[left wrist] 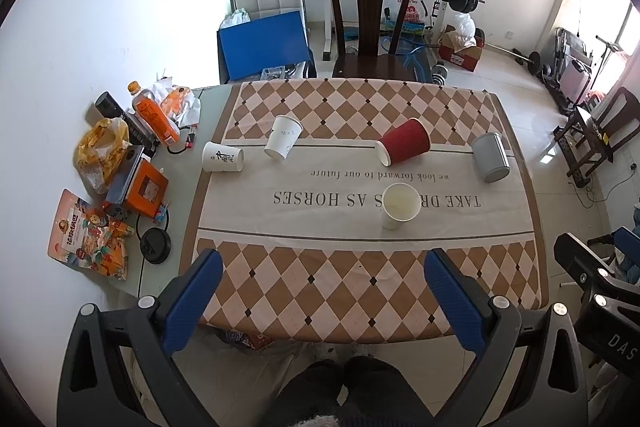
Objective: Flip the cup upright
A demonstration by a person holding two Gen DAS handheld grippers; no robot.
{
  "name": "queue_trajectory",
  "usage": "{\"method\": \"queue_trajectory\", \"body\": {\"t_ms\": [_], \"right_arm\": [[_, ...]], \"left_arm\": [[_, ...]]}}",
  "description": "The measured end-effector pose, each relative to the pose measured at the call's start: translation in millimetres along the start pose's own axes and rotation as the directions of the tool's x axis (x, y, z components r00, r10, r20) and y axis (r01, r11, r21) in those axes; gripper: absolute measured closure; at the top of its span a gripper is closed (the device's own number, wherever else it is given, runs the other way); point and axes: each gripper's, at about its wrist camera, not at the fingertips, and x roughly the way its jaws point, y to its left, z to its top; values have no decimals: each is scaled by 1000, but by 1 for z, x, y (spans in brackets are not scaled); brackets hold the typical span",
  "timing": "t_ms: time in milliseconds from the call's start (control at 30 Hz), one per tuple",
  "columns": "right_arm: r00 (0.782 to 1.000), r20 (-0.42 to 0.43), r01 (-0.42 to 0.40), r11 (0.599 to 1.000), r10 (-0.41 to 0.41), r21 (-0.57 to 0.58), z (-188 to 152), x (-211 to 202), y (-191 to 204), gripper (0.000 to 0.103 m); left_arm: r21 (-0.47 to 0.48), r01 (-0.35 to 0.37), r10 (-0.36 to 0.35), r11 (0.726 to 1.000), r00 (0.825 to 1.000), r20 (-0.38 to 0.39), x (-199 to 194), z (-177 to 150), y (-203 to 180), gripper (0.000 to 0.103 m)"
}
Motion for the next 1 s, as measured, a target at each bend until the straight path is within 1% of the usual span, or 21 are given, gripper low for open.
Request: {"method": "queue_trajectory", "body": {"t_ms": [1000], "right_arm": [[1000,-4,4,1000,-4,-2,6,11,10,0]], "left_arm": [[1,-6,6,1000,1000,2,4,2,5,0]]}}
